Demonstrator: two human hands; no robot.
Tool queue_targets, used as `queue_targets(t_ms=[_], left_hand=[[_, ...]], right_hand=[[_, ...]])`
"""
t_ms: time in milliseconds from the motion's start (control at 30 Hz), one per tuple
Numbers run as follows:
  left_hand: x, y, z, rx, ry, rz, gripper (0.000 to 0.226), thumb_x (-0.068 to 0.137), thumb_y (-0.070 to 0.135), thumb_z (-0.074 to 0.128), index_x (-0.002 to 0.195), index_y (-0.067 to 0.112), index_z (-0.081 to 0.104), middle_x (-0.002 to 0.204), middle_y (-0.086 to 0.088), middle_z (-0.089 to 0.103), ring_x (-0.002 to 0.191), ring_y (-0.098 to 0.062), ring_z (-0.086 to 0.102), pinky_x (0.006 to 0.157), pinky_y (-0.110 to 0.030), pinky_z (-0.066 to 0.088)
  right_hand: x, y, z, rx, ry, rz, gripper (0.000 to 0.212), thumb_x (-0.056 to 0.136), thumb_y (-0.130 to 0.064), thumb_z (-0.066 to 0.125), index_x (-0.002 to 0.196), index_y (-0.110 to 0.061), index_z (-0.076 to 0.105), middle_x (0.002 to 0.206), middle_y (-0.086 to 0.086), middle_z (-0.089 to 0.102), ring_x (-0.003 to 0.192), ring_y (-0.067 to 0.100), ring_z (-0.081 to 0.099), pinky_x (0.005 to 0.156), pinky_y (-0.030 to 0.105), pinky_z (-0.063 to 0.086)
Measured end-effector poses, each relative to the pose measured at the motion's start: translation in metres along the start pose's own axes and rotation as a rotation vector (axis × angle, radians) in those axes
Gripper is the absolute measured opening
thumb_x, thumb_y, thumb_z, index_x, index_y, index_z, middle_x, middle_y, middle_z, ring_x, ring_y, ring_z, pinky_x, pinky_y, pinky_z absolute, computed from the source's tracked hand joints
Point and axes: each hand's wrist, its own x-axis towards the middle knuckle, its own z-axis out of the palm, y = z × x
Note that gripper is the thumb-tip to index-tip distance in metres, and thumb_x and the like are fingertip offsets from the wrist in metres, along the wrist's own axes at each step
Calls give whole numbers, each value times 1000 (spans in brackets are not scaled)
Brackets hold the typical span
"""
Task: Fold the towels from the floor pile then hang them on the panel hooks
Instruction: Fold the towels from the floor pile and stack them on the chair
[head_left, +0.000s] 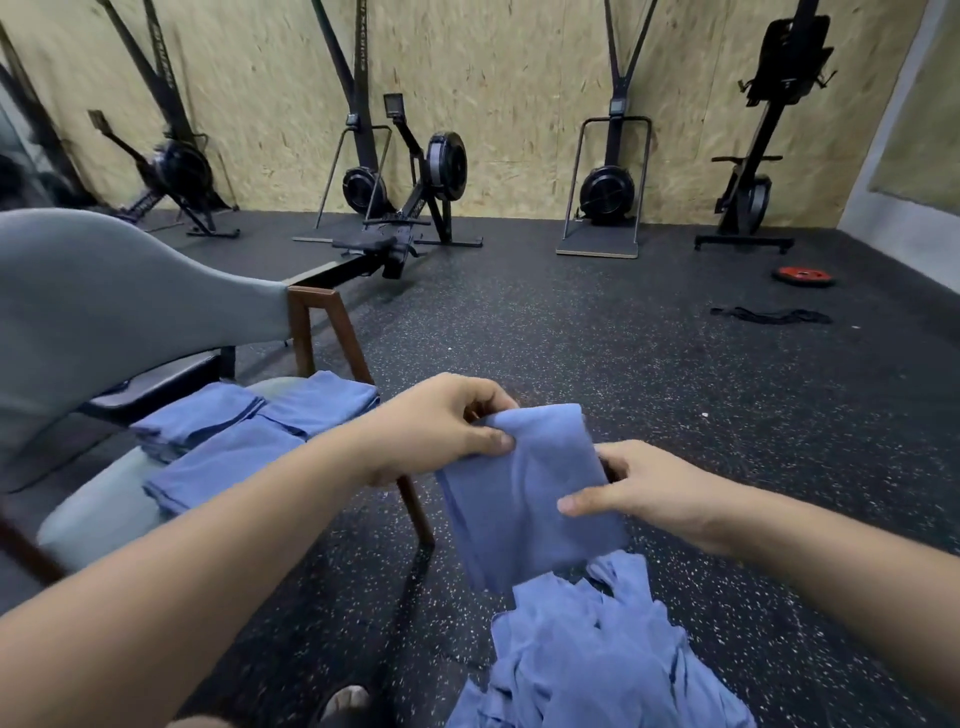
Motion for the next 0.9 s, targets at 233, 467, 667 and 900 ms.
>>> queue_targets(t_ms=[233, 467, 667, 900], left_hand=[[-34, -57, -59, -106, 57, -178, 7, 99, 18, 76, 105, 16, 73, 100, -5, 78, 87, -6, 65, 83, -29, 52], [-47, -132, -134, -41, 193, -411, 28, 90, 50, 81, 102, 24, 77, 103, 2, 80, 96, -14, 73, 88, -36, 55], [-48, -191, -212, -18, 308, -569, 21, 96, 39, 79, 100, 18, 81, 99, -7, 80, 84, -16, 69, 82, -38, 59], [-44, -271, -294, 114, 375, -772, 19, 100, 32, 74, 89, 18, 78, 74, -6, 60, 58, -22, 50, 56, -27, 43]], right_hand=[[75, 0, 43, 57, -98, -2, 46, 80, -27, 76, 124, -13, 71, 124, 9, 77, 108, 22, 69, 99, 46, 51], [177, -25, 115, 359, 14, -31, 59, 76, -34, 79, 121, 2, 66, 114, 14, 78, 98, 24, 69, 96, 48, 56], [277, -73, 174, 590, 70, -1, 35, 99, -16, 70, 131, -4, 63, 117, 17, 78, 100, 34, 76, 77, 45, 64], [380, -123, 243, 668, 77, 140, 27, 101, -12, 73, 125, -2, 64, 106, 15, 76, 79, 27, 74, 53, 34, 61]])
